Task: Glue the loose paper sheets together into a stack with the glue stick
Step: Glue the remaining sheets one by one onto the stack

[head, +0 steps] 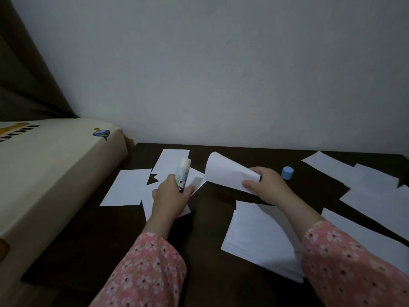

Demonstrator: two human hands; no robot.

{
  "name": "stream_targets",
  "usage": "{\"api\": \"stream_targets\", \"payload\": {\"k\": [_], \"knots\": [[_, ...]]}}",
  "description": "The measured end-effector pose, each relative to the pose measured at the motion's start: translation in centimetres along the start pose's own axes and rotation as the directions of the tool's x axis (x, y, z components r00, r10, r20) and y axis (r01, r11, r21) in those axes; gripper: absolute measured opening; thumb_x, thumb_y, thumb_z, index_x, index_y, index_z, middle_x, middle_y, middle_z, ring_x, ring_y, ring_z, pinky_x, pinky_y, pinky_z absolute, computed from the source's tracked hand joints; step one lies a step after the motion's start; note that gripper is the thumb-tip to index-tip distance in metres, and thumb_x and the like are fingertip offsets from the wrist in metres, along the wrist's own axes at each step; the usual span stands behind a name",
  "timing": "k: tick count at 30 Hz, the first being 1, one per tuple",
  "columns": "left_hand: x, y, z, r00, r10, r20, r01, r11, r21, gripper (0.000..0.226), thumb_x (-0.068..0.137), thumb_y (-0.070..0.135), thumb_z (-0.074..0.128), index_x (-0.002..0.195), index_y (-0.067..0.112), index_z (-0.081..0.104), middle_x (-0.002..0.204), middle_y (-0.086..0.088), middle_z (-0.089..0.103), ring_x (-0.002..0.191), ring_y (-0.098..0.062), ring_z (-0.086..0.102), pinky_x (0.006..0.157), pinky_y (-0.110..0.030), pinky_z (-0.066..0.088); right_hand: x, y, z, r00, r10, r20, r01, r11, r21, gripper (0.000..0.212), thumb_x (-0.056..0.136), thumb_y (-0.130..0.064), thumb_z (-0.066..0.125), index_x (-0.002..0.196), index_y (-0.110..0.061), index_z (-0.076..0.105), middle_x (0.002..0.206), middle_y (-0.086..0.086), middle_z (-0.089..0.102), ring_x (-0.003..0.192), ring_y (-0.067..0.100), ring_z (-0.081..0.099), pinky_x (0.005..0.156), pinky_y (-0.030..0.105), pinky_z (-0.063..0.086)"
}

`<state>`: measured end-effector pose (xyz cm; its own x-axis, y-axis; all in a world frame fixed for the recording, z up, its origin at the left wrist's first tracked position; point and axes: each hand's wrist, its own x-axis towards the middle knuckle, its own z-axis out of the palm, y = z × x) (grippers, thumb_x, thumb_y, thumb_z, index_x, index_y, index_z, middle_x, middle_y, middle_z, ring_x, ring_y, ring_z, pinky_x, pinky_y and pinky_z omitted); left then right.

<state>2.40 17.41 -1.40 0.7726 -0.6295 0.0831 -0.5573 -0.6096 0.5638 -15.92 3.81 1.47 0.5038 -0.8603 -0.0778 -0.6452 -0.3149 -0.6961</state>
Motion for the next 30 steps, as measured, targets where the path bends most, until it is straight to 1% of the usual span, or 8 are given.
{"api": "stream_targets", "payload": {"k": [6,9,14,17,19,23,27,30], "knots": [[-2.2,4.9,3.5,0.973,0.199,0.120,-0.173,0.966,-0.193,0.040,0.082,0.047,0.067,0.108,0.021,0.051,0.105,0.001,0.059,0.094,-0.013,0.055,0.082,-0.034,0.050,0.6,3.7,-2.4,0.990,0.138,-0.022,-0.135,0.987,0.084,0.050,0.090,-0.020,0.064,0.137,-0.022,0.047,0.129,0.004,0.055,0.108,0.018,0.054,0.091,0.036,0.047],[-3.4,6.6,5.2,0.928,0.286,0.240,-0.266,0.957,-0.113,0.052,0.073,0.055,0.074,0.107,0.025,0.049,0.102,0.007,0.056,0.093,-0.010,0.053,0.081,-0.031,0.048,0.9,5.0,-2.7,0.982,0.182,-0.055,-0.181,0.983,0.026,0.062,0.089,-0.018,0.066,0.144,-0.024,0.039,0.139,0.006,0.047,0.124,0.023,0.049,0.098,0.037,0.044],[-3.2,6.8,5.7,0.909,0.209,0.359,-0.236,0.971,0.031,0.063,0.066,0.053,0.080,0.109,0.021,0.047,0.105,0.003,0.056,0.092,-0.014,0.053,0.079,-0.031,0.047,1.0,6.6,-2.6,0.983,0.162,-0.087,-0.167,0.985,-0.053,0.090,0.083,-0.019,0.073,0.152,-0.030,0.016,0.147,0.009,0.034,0.127,0.025,0.045,0.102,0.039,0.042],[-2.9,6.1,4.8,0.897,0.194,0.396,-0.221,0.975,0.023,0.056,0.064,0.047,0.083,0.094,0.021,0.043,0.095,0.004,0.053,0.084,-0.013,0.050,0.067,-0.028,0.040,0.4,7.0,-1.5,0.980,0.097,-0.176,-0.124,0.981,-0.150,0.096,0.083,-0.020,0.074,0.152,-0.035,0.010,0.157,0.007,0.004,0.137,0.027,0.030,0.105,0.040,0.038],[-2.7,5.7,4.3,0.891,0.177,0.418,-0.220,0.974,0.056,0.057,0.064,0.046,0.084,0.096,0.021,0.044,0.096,0.004,0.052,0.084,-0.013,0.050,0.066,-0.026,0.037,0.2,7.2,-0.9,0.973,0.034,-0.230,-0.090,0.968,-0.235,0.084,0.085,-0.025,0.072,0.150,-0.035,0.019,0.157,0.006,0.003,0.138,0.027,0.027,0.106,0.041,0.036],[-2.3,4.7,3.5,0.882,0.129,0.453,-0.202,0.973,0.116,0.063,0.064,0.046,0.084,0.110,0.020,0.048,0.105,0.003,0.056,0.090,-0.013,0.052,0.071,-0.026,0.041,-0.1,7.8,-0.2,0.994,-0.048,-0.098,0.007,0.924,-0.383,0.038,0.094,-0.038,0.056,0.132,-0.033,0.052,0.141,-0.004,0.042,0.130,0.019,0.035,0.104,0.039,0.031],[-2.1,3.7,3.2,0.893,0.156,0.421,-0.162,0.987,-0.023,0.059,0.064,0.059,0.078,0.103,0.022,0.052,0.098,0.006,0.059,0.086,-0.010,0.055,0.069,-0.027,0.045,-0.7,8.3,0.2,0.978,-0.207,0.013,0.192,0.879,-0.436,0.035,0.100,-0.038,0.044,0.134,-0.037,0.050,0.145,-0.014,0.040,0.134,0.012,0.031,0.107,0.043,0.022],[-2.3,4.3,3.3,0.930,0.214,0.299,-0.180,0.974,-0.136,0.040,0.087,0.056,0.056,0.102,0.020,0.050,0.093,0.004,0.059,0.079,-0.008,0.053,0.060,-0.025,0.039,-0.5,9.3,0.0,0.970,-0.243,-0.010,0.221,0.896,-0.384,0.039,0.100,-0.035,0.042,0.139,-0.038,0.044,0.149,-0.014,0.035,0.136,0.010,0.028,0.110,0.042,0.020]]}}
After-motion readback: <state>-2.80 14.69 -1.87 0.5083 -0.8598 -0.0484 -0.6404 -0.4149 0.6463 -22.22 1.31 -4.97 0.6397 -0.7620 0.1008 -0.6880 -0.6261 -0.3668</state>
